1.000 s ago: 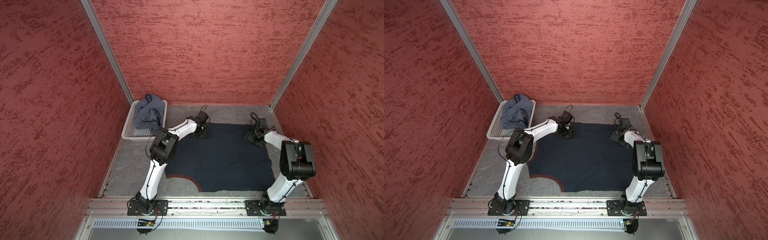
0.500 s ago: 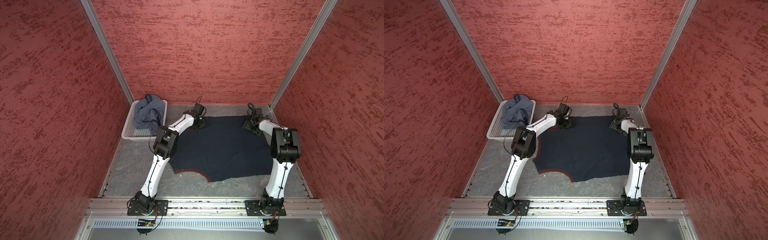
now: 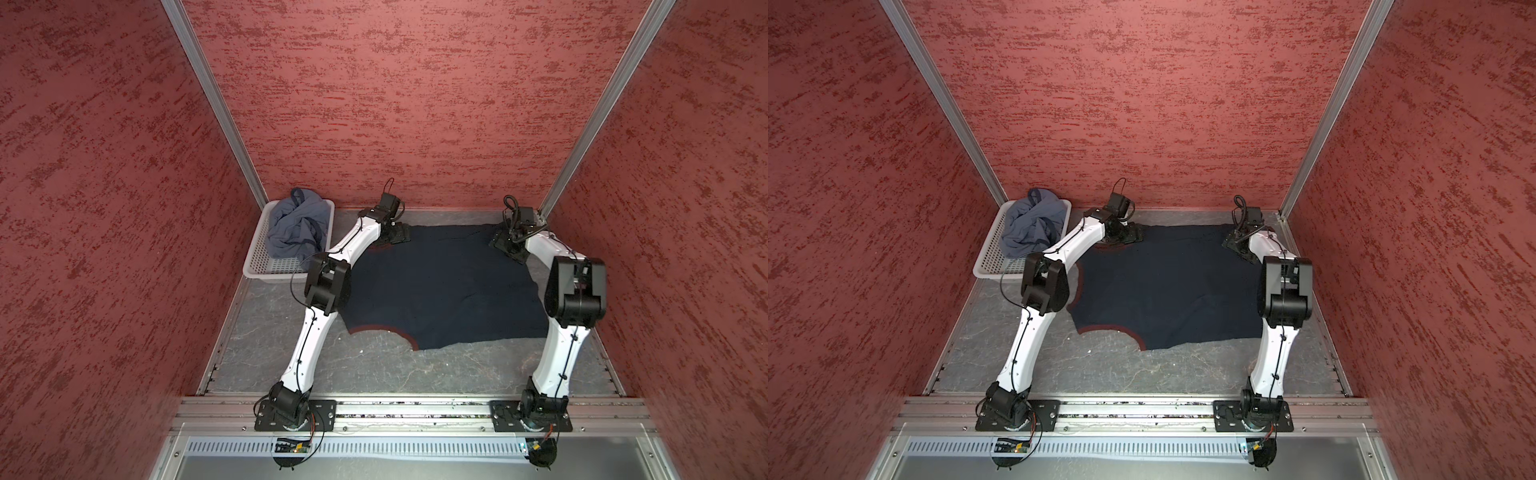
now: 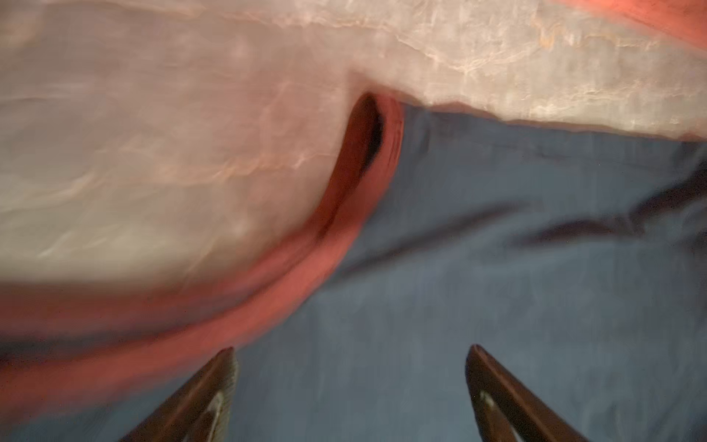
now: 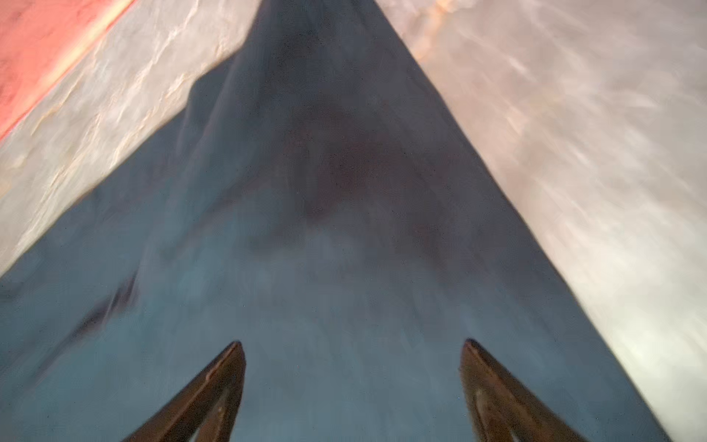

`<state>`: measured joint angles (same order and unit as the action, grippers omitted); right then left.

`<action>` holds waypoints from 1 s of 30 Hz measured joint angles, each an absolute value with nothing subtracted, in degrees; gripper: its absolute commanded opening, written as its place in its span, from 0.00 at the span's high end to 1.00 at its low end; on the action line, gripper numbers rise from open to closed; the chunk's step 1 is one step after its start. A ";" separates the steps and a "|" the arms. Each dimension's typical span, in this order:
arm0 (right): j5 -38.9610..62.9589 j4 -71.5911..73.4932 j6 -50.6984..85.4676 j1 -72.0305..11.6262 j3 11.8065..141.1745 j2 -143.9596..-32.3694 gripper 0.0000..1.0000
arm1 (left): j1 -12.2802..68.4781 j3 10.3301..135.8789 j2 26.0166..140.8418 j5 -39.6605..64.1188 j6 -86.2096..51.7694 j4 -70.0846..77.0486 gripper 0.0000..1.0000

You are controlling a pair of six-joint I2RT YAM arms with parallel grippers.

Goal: Fold and stack tank tops
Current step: Move the tank top to the center of the table, then smooth out the tank top at the center of the table.

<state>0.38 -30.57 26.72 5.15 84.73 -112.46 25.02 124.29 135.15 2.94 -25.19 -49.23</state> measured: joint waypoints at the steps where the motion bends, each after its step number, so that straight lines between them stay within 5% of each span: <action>1: 0.75 -29.67 26.76 5.15 81.56 -108.75 0.11 | 25.41 119.50 131.11 2.37 -25.30 -47.72 0.06; 6: 1.83 -28.34 26.98 5.15 65.39 -87.59 0.11 | 28.82 90.56 102.63 -1.08 -28.75 -41.67 0.08; 12: 2.70 -29.23 27.70 5.15 49.87 -74.08 0.11 | 28.03 63.07 83.48 -3.64 -34.63 -38.96 0.15; 19: 6.11 -29.95 30.20 5.15 39.70 -66.06 0.11 | 26.94 41.41 73.17 -2.37 -41.01 -39.05 0.27; 30: 7.38 -28.67 32.58 5.15 34.52 -65.10 0.12 | 26.94 35.51 76.53 1.19 -44.99 -28.62 0.58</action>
<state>7.38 -28.67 32.58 5.15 34.52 -65.10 26.94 35.51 76.53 1.19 -44.99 -28.62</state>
